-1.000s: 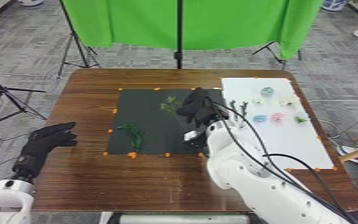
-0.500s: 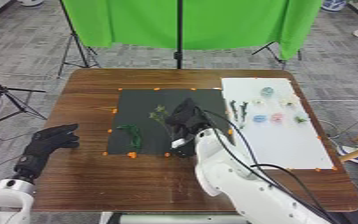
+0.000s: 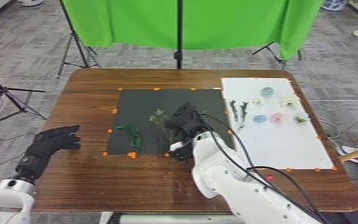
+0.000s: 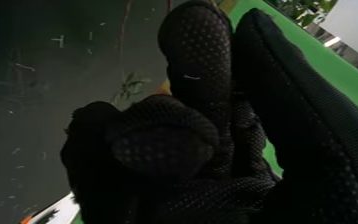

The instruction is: Arrange flowers

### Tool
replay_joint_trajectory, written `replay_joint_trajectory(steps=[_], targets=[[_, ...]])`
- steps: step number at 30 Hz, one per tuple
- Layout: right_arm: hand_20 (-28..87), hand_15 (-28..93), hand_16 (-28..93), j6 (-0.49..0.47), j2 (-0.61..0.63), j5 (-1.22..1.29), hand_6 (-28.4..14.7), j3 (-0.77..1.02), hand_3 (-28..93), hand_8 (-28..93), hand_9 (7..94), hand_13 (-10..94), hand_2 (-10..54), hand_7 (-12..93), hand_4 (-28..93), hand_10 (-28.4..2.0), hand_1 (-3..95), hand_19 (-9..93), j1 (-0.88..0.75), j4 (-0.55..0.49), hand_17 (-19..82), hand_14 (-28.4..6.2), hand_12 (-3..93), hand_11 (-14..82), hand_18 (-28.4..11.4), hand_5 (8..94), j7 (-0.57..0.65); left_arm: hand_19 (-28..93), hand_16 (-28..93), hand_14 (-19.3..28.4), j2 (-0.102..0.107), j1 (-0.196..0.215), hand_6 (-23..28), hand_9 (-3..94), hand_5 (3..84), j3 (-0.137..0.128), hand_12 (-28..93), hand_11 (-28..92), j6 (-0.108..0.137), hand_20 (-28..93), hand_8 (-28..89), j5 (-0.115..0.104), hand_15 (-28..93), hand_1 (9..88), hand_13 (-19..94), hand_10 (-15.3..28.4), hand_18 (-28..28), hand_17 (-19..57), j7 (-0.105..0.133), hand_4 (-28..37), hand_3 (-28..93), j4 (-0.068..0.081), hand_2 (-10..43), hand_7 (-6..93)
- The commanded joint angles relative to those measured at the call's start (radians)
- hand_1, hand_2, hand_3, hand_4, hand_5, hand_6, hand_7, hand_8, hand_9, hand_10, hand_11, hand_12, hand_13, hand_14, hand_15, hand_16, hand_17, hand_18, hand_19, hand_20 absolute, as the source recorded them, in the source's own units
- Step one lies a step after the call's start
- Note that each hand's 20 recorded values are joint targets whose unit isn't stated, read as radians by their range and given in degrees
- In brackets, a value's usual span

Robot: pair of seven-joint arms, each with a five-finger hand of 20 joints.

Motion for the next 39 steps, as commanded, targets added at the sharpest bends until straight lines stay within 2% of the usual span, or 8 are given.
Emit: replay_joint_trajectory(steps=[1, 10, 29, 33, 39], targets=[[45, 61, 23, 0.003, -0.012, 0.014, -3.3, -0.010, 54, 17, 93.7, 94, -9.5, 30, -7, -11.1, 53.4, 93, -0.018, 0.009, 72, -1.0, 23.1, 37.4, -9.4, 82.7, -0.008, 25, 0, 20.4, -0.013, 0.012, 5.7, 51.3, 48.7, -0.006, 15, 26, -0.021, 25, -6, 0.009, 35, 33.3, 45, 15.2, 16.0, 10.9, -0.018, -11.4, 64, -0.004, 6.8, 11.9], [44, 60, 24, -0.012, -0.014, 0.024, -3.9, -0.008, 53, 17, 93.7, 94, -9.5, 29, -6, -11.6, 50.6, 93, -0.027, 0.016, 72, -1.5, 23.1, 36.4, -9.4, 82.1, -0.012, 25, 0, 20.3, -0.016, 0.011, 5.7, 51.2, 48.7, -0.005, 15, 26, -0.023, 24, -6, 0.011, 35, 33.2, 44, 15.2, 16.0, 10.8, -0.018, -11.5, 64, -0.003, 6.6, 12.0], [38, 58, 23, -0.002, -0.017, 0.025, -4.3, 0.004, 58, 15, 93.7, 94, -9.5, 27, -8, -12.2, 45.2, 93, -0.046, 0.021, 72, -2.2, 22.7, 34.5, -8.8, 81.8, -0.022, 25, 0, 20.3, -0.016, 0.014, 5.8, 51.2, 48.8, -0.009, 15, 26, -0.033, 24, -6, 0.014, 35, 33.3, 44, 15.2, 16.0, 10.7, -0.024, -11.6, 64, -0.005, 6.6, 12.0], [37, 58, 23, 0.009, -0.003, 0.017, -4.3, 0.032, 58, 14, 93.7, 94, -9.5, 27, -9, -12.2, 44.7, 93, -0.052, -0.005, 72, -2.1, 22.8, 34.4, -8.8, 81.7, -0.044, 25, 0, 20.4, -0.018, 0.014, 5.8, 51.2, 48.8, -0.011, 15, 26, -0.034, 24, -6, 0.015, 35, 33.4, 44, 15.2, 16.0, 10.7, -0.025, -11.5, 63, -0.006, 6.6, 11.9], [37, 57, 23, 0.076, 0.107, -0.033, -4.3, 0.084, 59, 13, 93.5, 94, -9.5, 27, -9, -12.0, 43.3, 93, 0.013, -0.089, 71, -2.3, 23.1, 33.9, -9.2, 81.4, -0.084, 25, 0, 20.3, -0.015, 0.018, 5.8, 51.2, 48.8, -0.014, 15, 26, -0.033, 24, -6, 0.015, 35, 33.4, 45, 15.3, 16.0, 10.7, -0.025, -11.6, 63, -0.008, 6.6, 12.0]])
